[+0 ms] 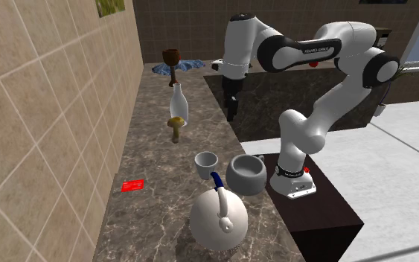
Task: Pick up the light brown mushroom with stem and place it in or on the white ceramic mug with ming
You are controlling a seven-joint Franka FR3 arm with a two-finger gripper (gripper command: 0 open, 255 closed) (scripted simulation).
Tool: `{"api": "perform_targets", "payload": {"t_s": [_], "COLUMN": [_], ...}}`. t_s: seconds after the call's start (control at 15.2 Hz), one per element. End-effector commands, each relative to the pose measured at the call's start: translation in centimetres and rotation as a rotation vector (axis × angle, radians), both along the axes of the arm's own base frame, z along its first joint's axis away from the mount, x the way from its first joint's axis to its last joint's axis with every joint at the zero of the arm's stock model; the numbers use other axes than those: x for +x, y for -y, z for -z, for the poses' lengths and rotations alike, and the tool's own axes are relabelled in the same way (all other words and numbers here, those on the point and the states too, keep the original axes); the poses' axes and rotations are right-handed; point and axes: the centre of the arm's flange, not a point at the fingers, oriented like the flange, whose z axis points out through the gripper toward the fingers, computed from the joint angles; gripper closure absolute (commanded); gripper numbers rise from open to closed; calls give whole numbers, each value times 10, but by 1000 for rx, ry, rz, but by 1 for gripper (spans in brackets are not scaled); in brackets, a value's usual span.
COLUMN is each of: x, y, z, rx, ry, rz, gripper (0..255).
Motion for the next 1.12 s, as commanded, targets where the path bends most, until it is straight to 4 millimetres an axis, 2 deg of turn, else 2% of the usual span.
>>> {"api": "perform_targets", "payload": {"t_s": [0.0,0.26,0.53,1.06], "x": [0,-3,2,36], "y": [0,35,72,145], "z": [0,32,62,111], "rx": [0,-64,-128,-256], "ry": [0,61,122,245], "rz": [0,-172,-343,-687], "gripper": [0,0,0,0]}}
